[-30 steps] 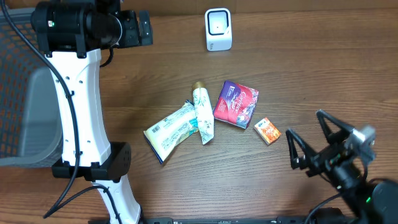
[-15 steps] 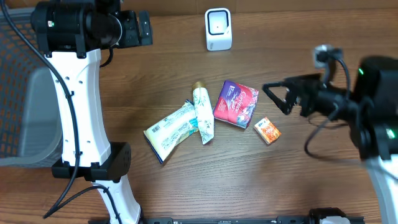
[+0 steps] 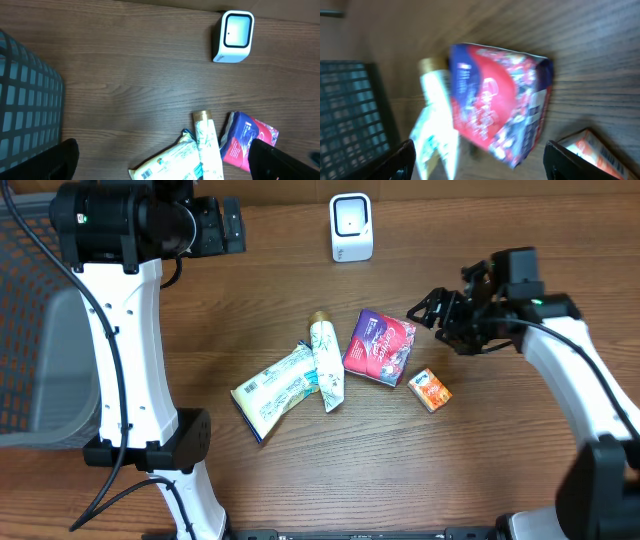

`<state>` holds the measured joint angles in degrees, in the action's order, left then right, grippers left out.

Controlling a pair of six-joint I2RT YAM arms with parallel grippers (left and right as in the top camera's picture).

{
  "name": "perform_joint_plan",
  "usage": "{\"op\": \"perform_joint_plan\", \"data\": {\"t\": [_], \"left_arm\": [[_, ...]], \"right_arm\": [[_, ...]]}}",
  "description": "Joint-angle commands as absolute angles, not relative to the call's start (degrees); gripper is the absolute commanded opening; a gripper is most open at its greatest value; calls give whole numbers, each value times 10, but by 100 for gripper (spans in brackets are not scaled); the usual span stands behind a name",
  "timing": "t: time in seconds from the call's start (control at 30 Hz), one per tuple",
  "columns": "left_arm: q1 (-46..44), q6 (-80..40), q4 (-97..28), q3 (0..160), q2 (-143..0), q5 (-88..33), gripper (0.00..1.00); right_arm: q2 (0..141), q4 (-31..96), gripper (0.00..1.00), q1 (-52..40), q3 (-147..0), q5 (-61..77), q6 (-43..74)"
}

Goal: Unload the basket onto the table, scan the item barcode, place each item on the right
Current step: 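Reach the right gripper to the red-and-blue snack pack and grasp it, then lift the red pack and hold it in front of the scanner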

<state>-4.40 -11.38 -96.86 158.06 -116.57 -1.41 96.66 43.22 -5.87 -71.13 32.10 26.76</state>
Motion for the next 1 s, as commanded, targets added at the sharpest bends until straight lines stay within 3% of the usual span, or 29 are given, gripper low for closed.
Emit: {"op": "perform_joint_plan", "data": {"t": [0.0,0.37,0.7,0.77,0.97], "left_arm": [[-45,-103,-968,1585,-1154,-11,99],[-45,-103,-968,1585,-1154,-11,99],[-45,-103,-968,1585,-1154,-11,99],[-45,-103,-968,1585,-1154,-11,100],[-45,-103,-968,1585,-1154,-11,100]], "right_arm": [[1011,425,83,-76,-724,296,272],[1093,387,81,-115,-724,295,269],[1125,382,68,-157,-724,226,366],[1129,381,61,-165,-724,213,382],[1125,378,27,-170,-725,221,382]]}}
